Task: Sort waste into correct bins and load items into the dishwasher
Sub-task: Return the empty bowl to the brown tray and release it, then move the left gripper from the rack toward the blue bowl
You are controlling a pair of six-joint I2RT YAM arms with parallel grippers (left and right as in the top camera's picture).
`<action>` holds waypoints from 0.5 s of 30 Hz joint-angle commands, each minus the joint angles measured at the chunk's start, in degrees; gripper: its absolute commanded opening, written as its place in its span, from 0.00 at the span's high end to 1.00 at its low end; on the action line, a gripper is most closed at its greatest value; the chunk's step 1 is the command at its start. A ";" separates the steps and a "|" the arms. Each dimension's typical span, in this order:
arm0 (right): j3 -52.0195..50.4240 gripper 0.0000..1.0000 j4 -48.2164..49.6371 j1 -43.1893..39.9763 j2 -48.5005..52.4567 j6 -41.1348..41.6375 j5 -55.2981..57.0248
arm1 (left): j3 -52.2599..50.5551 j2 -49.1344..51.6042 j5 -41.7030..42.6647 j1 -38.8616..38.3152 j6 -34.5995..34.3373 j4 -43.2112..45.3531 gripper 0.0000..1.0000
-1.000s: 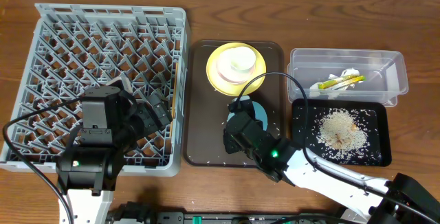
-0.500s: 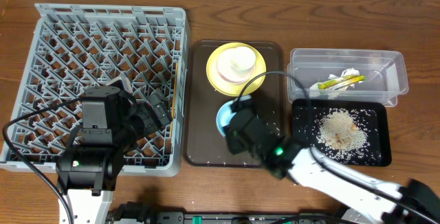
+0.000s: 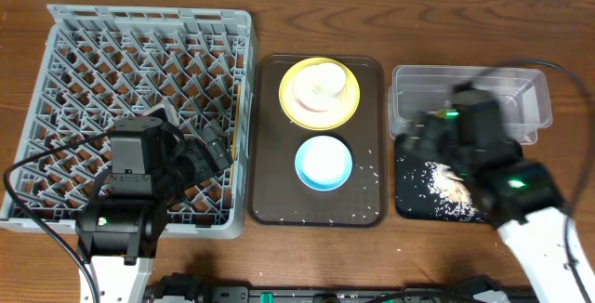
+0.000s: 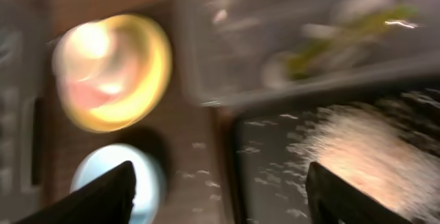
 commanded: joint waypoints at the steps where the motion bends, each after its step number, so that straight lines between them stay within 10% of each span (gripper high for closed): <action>1: 0.44 0.11 -5.55 -10.43 -4.22 0.31 0.35 | 0.74 -0.04 -0.33 0.20 -0.33 -0.02 0.01; 15: 0.44 0.01 -18.58 -24.46 -7.08 0.28 0.37 | 0.74 -0.04 -0.33 0.20 -0.33 -0.02 0.01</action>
